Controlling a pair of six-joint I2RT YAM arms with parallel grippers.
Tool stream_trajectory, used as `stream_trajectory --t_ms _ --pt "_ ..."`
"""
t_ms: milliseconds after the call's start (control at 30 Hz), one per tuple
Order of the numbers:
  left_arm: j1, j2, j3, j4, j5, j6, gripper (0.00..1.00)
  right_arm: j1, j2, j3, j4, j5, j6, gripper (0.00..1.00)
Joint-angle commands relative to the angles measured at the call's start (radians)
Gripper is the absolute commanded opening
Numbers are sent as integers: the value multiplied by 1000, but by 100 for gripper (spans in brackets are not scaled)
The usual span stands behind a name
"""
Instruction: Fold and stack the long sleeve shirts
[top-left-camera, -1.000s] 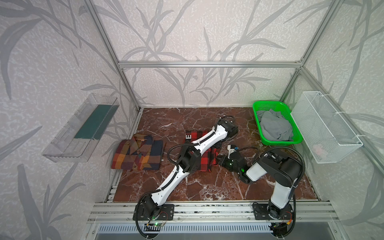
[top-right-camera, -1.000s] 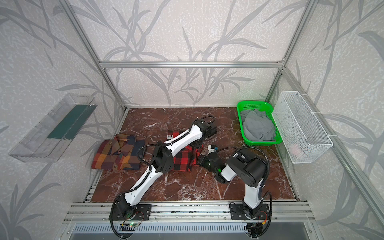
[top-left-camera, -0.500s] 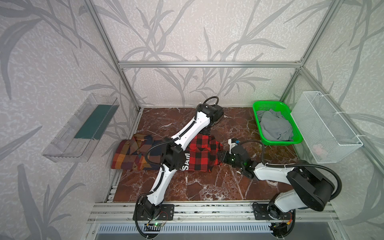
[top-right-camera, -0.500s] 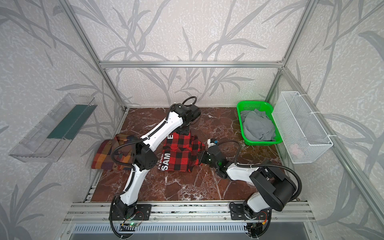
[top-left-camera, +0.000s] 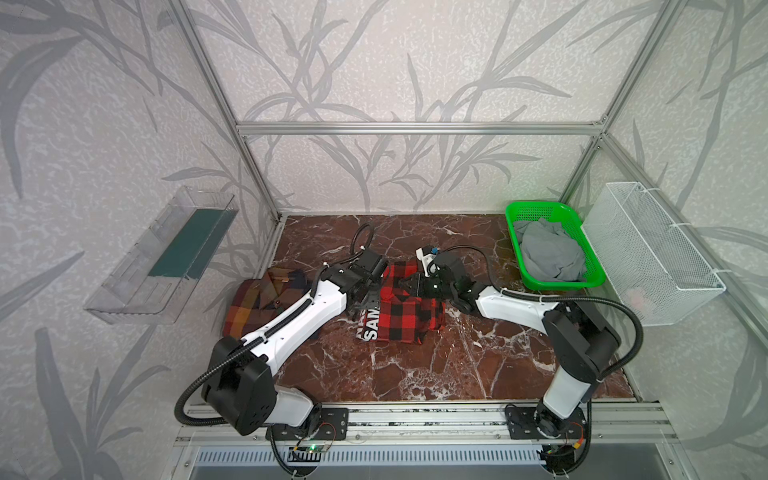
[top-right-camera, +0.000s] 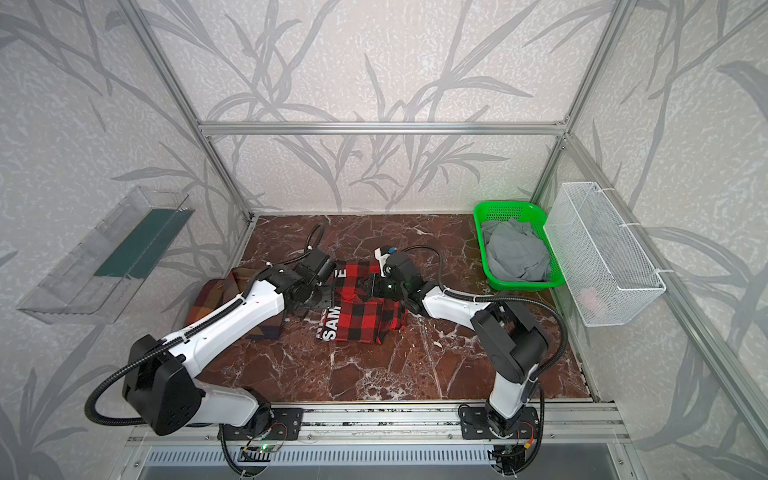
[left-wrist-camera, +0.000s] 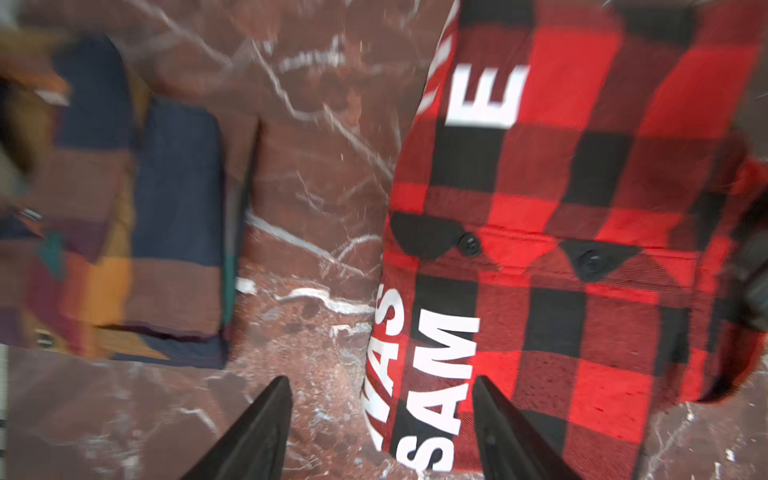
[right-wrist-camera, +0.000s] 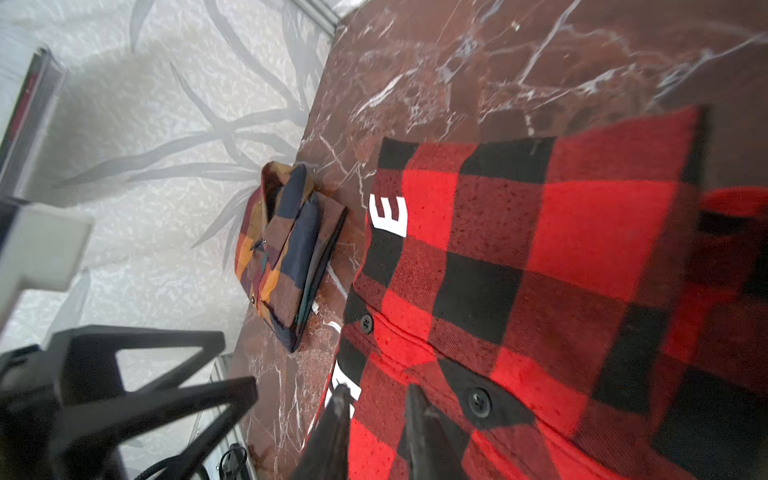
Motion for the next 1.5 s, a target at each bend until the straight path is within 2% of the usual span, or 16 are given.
stream_trajectory --t_ms 0,333,467,600,700,833,1067,1300,1467 --pt "1 48 -44 153 120 -39 68 -25 69 55 22 -68 -4 24" --pt "-2 265 -58 301 248 -125 66 -111 260 115 21 -1 -25 23" --pt "-4 343 -36 287 263 -144 66 -114 281 90 3 41 -49 23" --pt "-4 316 72 141 182 -115 69 -113 216 60 3 31 -55 24" --pt "1 300 218 2 102 -79 70 -114 121 53 -30 43 -82 25" --pt "8 397 429 -139 -8 -51 71 -103 -10 14 -53 48 -98 26" --pt "59 689 722 -273 19 -55 70 -21 -108 -158 36 18 -42 28" --pt "69 841 823 -294 19 -68 70 96 -64 -279 165 45 16 29" --pt "67 913 862 -293 49 -82 70 104 -6 -332 211 98 40 28"
